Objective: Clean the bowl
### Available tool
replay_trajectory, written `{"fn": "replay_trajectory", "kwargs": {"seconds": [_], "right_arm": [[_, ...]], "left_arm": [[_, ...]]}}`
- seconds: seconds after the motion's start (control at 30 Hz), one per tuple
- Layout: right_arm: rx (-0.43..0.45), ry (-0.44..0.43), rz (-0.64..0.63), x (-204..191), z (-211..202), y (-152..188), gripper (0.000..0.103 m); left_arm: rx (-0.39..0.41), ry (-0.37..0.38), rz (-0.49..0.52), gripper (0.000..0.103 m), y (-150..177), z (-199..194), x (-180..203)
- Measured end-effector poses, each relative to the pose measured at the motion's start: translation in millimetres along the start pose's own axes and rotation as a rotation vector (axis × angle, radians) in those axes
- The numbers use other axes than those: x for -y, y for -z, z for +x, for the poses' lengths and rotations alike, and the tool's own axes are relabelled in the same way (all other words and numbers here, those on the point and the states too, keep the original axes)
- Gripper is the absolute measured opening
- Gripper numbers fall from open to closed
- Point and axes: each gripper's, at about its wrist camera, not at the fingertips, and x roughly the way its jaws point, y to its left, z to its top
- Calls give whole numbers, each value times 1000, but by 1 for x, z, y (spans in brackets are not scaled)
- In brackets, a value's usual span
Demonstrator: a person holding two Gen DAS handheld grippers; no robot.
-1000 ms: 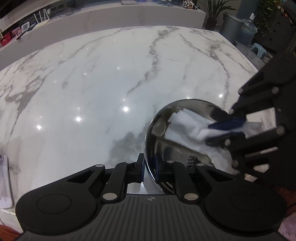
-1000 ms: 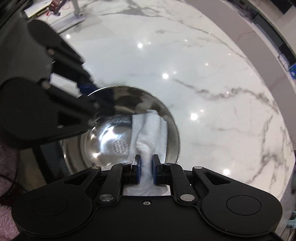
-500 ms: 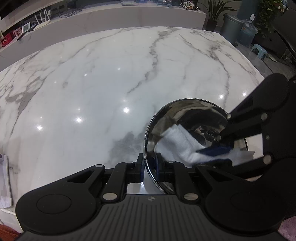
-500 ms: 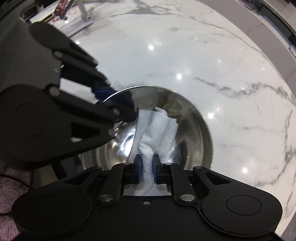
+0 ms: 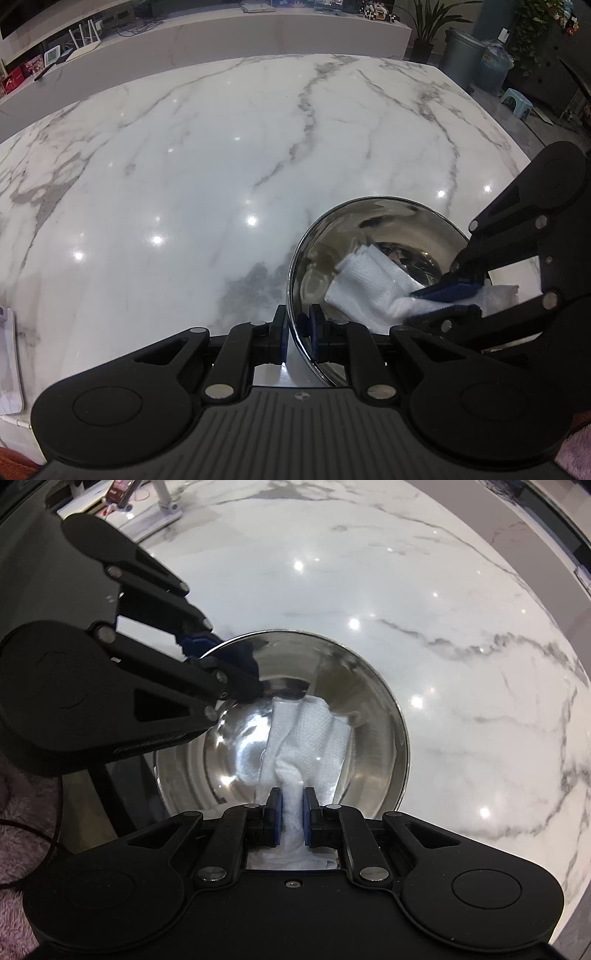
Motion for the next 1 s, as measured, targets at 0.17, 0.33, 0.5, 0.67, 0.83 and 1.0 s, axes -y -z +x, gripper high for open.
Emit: {"fn": "replay_trajectory", "kwargs": {"seconds": [0.17, 0.33, 0.5, 0.67, 0.83, 1.0], "right_arm": [[26, 5, 6, -2, 4, -5, 9], [53, 3, -1, -8, 6, -7, 10], [52, -19, -14, -12, 6, -5, 11], [29, -7, -34, -14, 6, -1, 9], [43, 94, -41, -17, 1, 1, 8], [153, 81, 55, -8, -24, 5, 8]], "left_arm": [[-1, 1, -4, 10, -1, -1, 0], [-1, 2, -7, 10, -1, -1, 0], [-1, 4, -8, 10, -1, -2, 0], [2, 0, -13, 11, -1, -1, 0], [5, -7, -35, 16, -1, -1, -2], [25, -5, -65, 17, -1, -3, -5]]}}
